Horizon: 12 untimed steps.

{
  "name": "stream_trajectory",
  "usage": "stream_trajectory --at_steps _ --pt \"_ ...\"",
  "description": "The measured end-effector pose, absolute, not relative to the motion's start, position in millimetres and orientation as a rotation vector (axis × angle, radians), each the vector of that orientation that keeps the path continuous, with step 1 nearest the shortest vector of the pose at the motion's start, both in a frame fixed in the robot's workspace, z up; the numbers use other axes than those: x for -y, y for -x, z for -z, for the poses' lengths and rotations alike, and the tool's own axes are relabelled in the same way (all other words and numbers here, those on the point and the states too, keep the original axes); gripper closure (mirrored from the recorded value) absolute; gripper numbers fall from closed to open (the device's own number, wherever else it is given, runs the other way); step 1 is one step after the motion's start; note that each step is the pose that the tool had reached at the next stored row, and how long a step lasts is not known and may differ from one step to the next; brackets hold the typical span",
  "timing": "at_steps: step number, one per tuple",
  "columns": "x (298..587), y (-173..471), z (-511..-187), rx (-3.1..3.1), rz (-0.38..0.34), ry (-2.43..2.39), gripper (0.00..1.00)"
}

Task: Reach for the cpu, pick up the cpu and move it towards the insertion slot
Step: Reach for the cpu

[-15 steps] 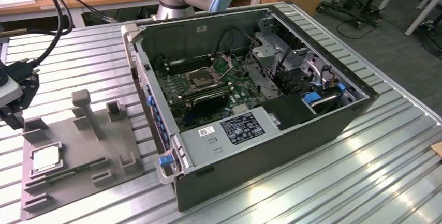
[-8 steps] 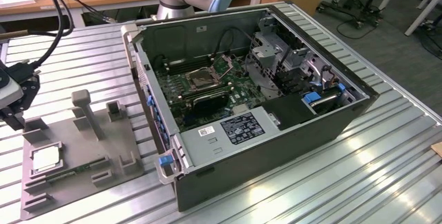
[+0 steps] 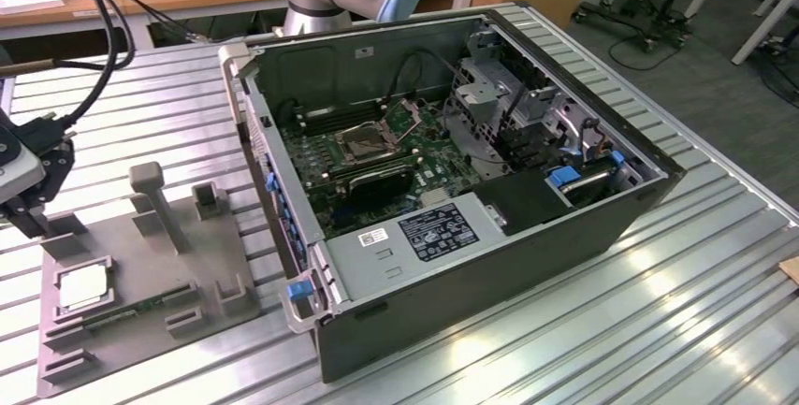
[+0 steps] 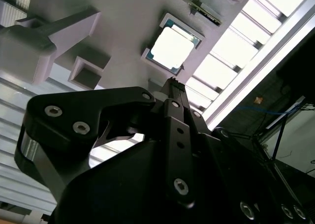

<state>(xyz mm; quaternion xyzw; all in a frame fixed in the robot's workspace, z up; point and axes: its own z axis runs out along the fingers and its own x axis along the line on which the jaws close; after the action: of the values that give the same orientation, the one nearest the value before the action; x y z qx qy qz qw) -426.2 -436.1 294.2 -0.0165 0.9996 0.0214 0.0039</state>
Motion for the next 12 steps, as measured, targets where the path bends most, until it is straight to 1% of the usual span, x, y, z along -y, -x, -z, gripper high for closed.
stream_trajectory --at_steps 12 --pt "436.1 426.3 -284.5 -3.133 -0.067 0.052 0.89"
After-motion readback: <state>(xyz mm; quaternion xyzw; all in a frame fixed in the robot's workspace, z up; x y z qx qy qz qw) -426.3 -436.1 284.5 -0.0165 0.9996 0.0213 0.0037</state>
